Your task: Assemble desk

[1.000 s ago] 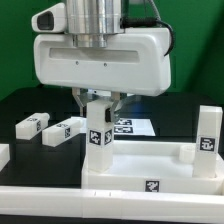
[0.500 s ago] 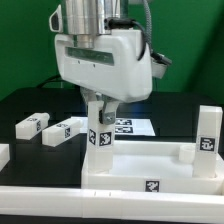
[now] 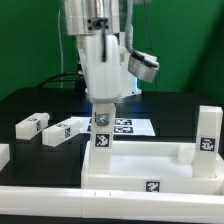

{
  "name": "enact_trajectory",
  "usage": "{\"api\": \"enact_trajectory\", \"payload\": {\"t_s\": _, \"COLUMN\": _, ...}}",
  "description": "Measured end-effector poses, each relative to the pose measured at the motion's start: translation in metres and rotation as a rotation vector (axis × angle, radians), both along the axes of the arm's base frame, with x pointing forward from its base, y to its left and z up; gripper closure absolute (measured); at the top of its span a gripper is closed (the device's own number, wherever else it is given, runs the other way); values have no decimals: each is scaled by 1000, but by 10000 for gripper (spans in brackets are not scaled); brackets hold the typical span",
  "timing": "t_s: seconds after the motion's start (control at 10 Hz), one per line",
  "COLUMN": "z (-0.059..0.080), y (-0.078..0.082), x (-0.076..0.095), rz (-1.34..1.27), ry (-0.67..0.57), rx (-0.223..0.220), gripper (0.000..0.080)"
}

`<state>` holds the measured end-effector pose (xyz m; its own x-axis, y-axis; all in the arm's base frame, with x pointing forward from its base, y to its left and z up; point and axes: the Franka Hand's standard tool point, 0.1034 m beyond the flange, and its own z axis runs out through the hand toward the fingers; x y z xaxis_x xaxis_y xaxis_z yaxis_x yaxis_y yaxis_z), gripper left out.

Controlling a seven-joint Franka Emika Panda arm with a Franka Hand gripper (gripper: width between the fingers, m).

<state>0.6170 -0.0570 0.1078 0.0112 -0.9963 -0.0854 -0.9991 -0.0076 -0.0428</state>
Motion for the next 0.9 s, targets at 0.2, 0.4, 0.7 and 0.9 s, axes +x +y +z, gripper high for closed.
{"api": "enact_trajectory", "payload": {"t_s": 0.2, "z": 0, "y": 2, "x": 1, "rz": -176, "ry": 9, "rx": 26, "gripper": 509}}
{"api": "enact_trajectory", "payload": {"t_s": 0.4, "z": 0, "y": 3, "x": 1, "rz": -224, "ry": 13, "rx": 31, "gripper": 502}}
{"api": "enact_trajectory", "payload": {"t_s": 0.7, "z": 0, "y": 5, "x": -1, "rz": -113, "ry": 20, "rx": 33, "gripper": 280}}
{"api": "enact_trajectory", "payload": {"t_s": 0.9, "z": 0, "y": 7, "x": -1, "rz": 98, "ry": 3, "rx": 20, "gripper": 158}}
